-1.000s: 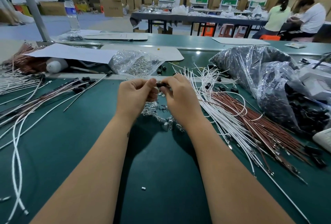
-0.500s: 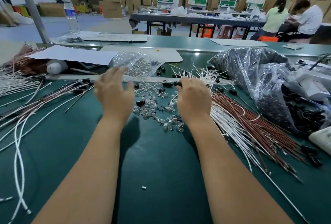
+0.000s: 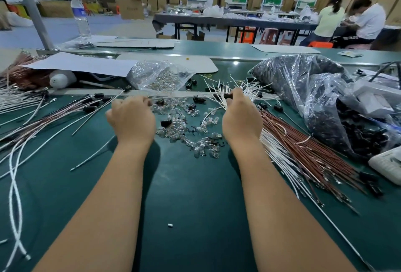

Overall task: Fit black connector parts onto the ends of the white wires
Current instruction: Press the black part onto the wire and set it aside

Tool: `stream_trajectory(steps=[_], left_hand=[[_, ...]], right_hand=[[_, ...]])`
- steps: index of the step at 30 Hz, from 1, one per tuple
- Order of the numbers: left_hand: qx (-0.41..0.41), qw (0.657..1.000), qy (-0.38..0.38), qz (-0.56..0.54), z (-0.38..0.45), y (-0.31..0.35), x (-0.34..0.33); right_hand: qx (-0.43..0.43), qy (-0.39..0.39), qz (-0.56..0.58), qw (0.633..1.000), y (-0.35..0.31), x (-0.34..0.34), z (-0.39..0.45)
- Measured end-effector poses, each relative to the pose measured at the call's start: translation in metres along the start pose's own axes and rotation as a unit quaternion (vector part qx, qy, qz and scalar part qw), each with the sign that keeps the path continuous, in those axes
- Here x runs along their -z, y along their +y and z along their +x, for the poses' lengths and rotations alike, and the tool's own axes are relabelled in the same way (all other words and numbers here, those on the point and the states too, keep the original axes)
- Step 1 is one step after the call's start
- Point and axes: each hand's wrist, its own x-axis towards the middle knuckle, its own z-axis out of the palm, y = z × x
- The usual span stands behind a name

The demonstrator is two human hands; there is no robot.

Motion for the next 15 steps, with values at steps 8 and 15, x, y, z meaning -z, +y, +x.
stream_trajectory(steps=[8,15], left_hand=[[-0.220,0.969,-0.025,-0.105,-0.015,0.033,-0.003],[-0.197,0.949,-0.077,-0.233,-0.019,0.033,-0.004]], right_hand=[[0.116,-0.090,0.140,0.979,-0.024,-0.003,-0.009],[0.139,-0.133,0.171,0.966,-0.030,-0.007,-0.013]])
